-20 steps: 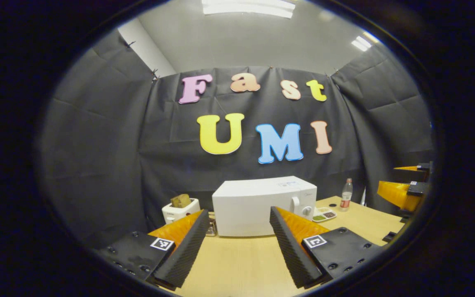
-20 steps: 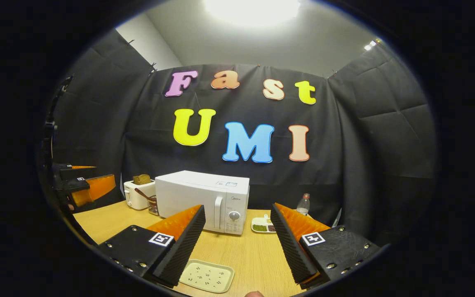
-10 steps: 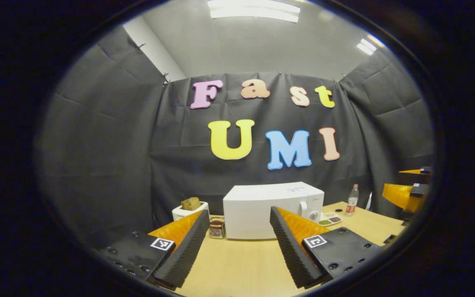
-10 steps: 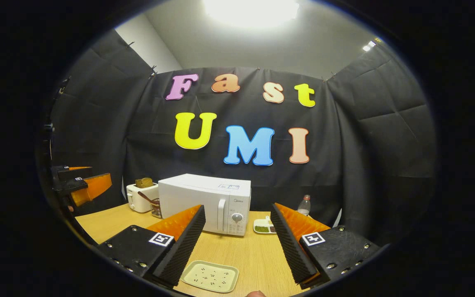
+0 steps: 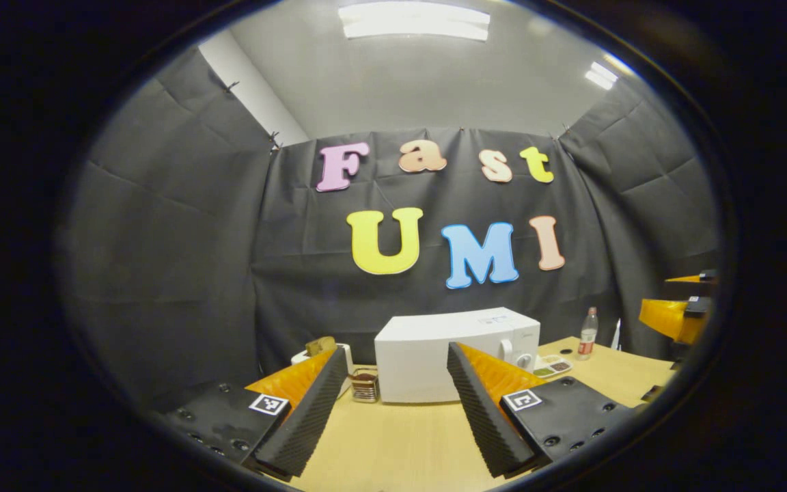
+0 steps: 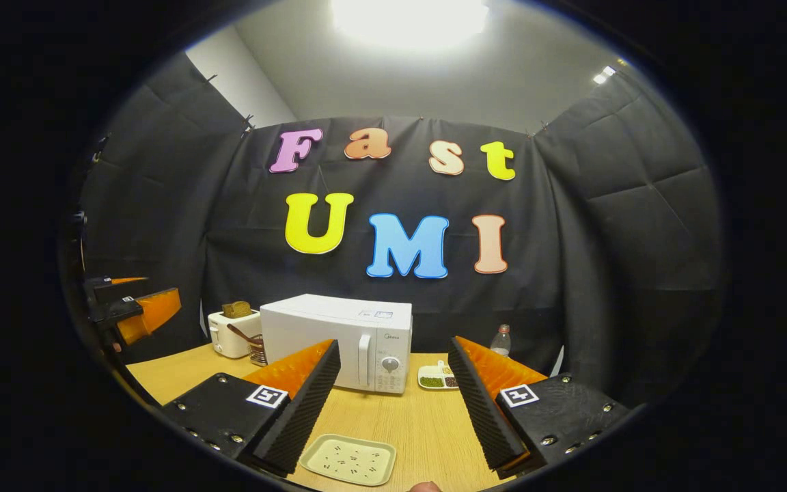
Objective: Open the microwave oven with the left hand, put the food in, and close the microwave oven.
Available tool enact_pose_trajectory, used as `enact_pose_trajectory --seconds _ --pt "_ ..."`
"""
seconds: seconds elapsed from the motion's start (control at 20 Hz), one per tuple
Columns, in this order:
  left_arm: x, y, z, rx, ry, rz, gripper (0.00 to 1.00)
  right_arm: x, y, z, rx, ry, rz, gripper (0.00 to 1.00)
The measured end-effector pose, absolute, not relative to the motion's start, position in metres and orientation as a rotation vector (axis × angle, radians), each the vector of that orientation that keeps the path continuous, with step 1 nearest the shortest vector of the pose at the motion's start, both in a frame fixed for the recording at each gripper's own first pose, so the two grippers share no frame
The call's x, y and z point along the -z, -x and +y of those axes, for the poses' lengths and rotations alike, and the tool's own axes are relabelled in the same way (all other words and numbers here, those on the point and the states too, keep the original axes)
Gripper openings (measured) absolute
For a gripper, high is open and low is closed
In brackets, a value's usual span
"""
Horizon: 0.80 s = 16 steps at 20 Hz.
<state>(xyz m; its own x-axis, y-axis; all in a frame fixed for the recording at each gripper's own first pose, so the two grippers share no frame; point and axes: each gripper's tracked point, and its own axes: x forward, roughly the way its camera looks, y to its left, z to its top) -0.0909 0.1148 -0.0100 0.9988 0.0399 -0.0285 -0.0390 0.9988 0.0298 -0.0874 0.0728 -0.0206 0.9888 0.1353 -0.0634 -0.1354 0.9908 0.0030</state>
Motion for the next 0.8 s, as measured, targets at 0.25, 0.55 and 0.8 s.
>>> enact_pose_trajectory --seconds 0.25,0.55,0.8 --pt "0.0 0.094 0.116 -0.044 -0.031 0.011 1.0 0.018 0.086 0.072 -0.133 -0.017 0.056 0.97" --pt "-0.002 0.098 0.117 -0.054 -0.039 0.008 0.99 0.018 0.085 0.072 -0.14 -0.017 0.058 0.97" --pt "-0.004 0.1 0.112 -0.049 -0.018 0.005 1.0 0.015 0.084 0.073 -0.142 -0.017 0.055 0.97"
